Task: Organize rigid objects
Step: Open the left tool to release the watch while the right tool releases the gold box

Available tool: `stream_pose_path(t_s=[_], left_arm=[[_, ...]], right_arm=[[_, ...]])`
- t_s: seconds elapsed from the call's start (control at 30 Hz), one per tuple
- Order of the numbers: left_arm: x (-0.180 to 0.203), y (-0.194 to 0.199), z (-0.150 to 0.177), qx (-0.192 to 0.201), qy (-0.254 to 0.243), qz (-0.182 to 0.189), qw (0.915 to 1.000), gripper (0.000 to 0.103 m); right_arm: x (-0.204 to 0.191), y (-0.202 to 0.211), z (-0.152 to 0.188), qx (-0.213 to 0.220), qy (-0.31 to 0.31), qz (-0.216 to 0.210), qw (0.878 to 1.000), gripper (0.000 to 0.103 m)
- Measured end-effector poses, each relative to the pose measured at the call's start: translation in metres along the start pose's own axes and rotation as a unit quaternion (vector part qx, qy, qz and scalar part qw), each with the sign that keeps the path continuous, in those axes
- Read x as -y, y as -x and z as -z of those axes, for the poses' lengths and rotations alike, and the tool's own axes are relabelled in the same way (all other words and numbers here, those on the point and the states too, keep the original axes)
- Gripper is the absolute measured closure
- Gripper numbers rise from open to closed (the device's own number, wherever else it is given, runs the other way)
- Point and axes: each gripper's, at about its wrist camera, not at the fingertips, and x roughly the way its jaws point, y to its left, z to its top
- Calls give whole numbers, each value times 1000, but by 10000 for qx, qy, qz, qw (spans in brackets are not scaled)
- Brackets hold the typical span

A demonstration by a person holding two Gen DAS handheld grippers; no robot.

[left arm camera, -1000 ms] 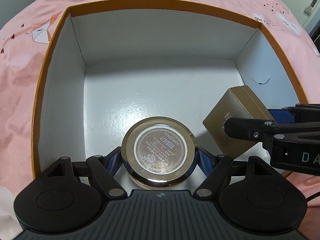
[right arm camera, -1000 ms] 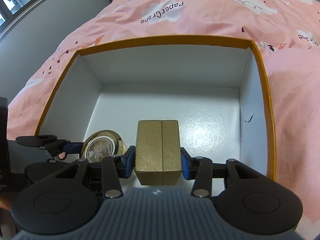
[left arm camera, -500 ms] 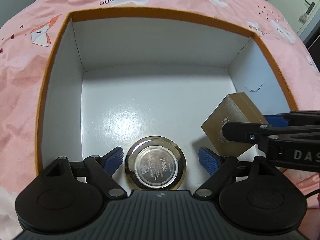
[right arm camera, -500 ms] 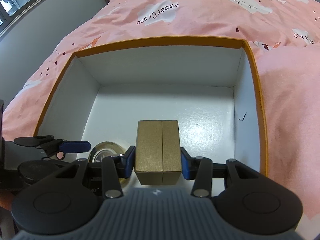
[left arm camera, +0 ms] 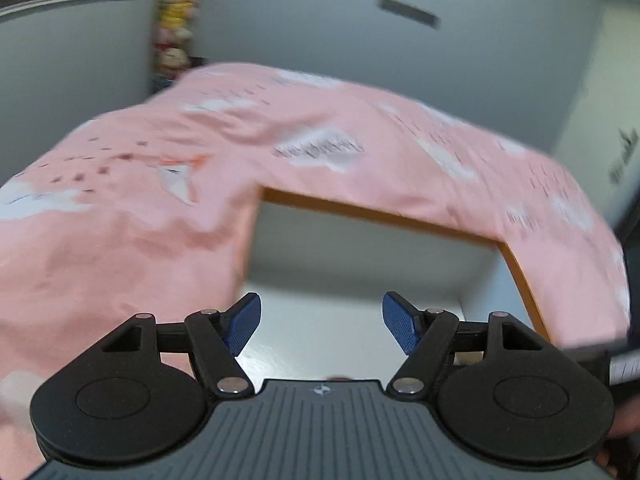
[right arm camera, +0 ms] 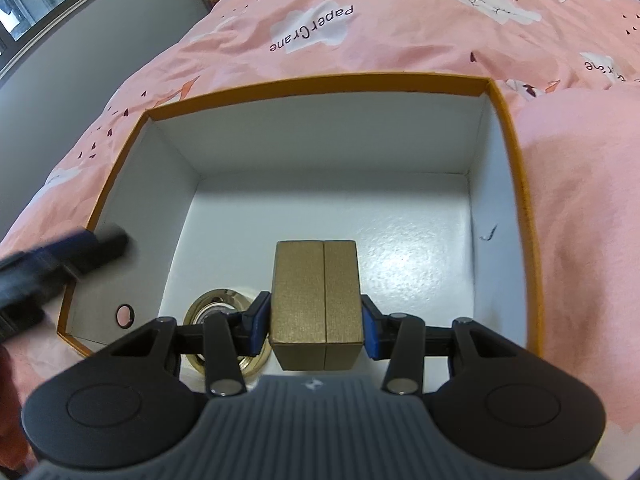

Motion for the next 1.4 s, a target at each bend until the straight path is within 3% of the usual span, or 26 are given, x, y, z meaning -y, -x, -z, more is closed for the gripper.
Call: stream_pose_path(t_s=[0.1,0.23,0.47,0.77,0.97,1.07,1.4], left_arm=[[-12,-7,-4,-232,158,-216,9994,21],[-22,-17,3,-598,419,-83,9973,38],[-28,-15,7,-619,428,-86,9971,49],[-29,-12,7,-641,485,-61,9967,49],[-30,-12,7,-643,525,-39,9965,49],[-31,-12,7,-647,592,-22,9961,49],[-29,-12,7,-646,572,-74,9962,49]], right_arm=[[-6,-6,1,-54,-28,-11,10000,58],[-18,-16,5,-192,24,-2,9998,58],[-33,-28,10,-329,122,36,9994,58],[-56,-44,15,-544,157,-394,9976,58],[-60,-47,14,-588,163,-308,9977,58],[-66,-47,12,-525,310,-19,9981,57],[-56,-43,11,-692,-38,-335,9970,52]])
